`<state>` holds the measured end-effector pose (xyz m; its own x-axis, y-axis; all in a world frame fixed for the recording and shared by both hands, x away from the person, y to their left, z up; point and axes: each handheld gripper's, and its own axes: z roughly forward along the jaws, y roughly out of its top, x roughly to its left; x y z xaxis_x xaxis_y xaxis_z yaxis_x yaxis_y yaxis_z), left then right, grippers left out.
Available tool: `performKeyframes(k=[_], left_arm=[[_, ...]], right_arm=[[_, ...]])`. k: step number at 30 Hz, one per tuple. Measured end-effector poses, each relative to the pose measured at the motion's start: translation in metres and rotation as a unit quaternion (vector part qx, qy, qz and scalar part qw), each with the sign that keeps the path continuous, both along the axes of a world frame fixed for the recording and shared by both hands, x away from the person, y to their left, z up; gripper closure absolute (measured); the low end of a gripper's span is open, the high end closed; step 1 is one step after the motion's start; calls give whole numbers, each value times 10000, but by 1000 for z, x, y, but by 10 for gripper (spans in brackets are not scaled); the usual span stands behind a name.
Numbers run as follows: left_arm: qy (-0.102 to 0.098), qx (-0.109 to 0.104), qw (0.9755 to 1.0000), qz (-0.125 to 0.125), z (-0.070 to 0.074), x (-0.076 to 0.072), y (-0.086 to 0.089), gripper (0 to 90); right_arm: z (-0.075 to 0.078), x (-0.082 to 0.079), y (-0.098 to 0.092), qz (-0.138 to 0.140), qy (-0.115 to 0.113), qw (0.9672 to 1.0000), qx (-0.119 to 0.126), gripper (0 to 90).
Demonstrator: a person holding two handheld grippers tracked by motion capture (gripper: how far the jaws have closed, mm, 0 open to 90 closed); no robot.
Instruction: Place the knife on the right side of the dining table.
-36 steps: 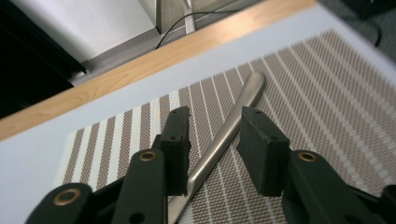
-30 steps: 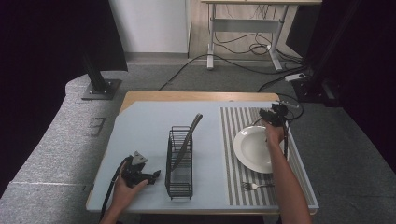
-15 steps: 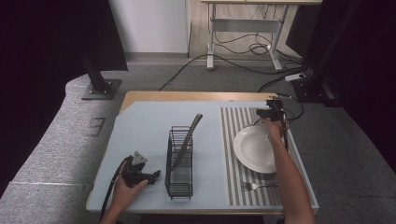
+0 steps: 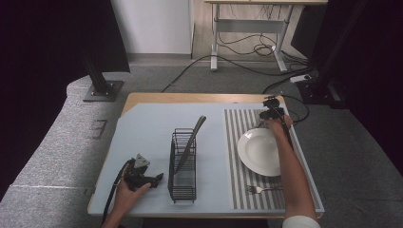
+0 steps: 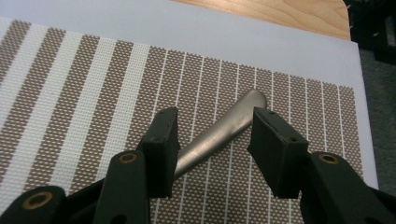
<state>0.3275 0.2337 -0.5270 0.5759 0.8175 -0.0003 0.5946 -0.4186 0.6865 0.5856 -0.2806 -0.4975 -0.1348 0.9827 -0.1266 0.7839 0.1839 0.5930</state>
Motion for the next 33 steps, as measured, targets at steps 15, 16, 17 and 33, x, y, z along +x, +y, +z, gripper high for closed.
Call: performKeyframes(k=[15,16,17,33], left_arm=[[-3,1,10000,3,0,0,0,131],[-2,2,10000,1,0,0,0,130],[-2,2,10000,1,0,0,0,130],[-2,3,10000,2,0,0,0,131]], right_arm=[[-8,5,1,-7,166,9992,-362,506],[-8,3,-2,-78,151,9993,-334,504],[-8,3,-2,-78,151,9993,-334,504],[-8,-14,-29,-491,110,9987,54,513]])
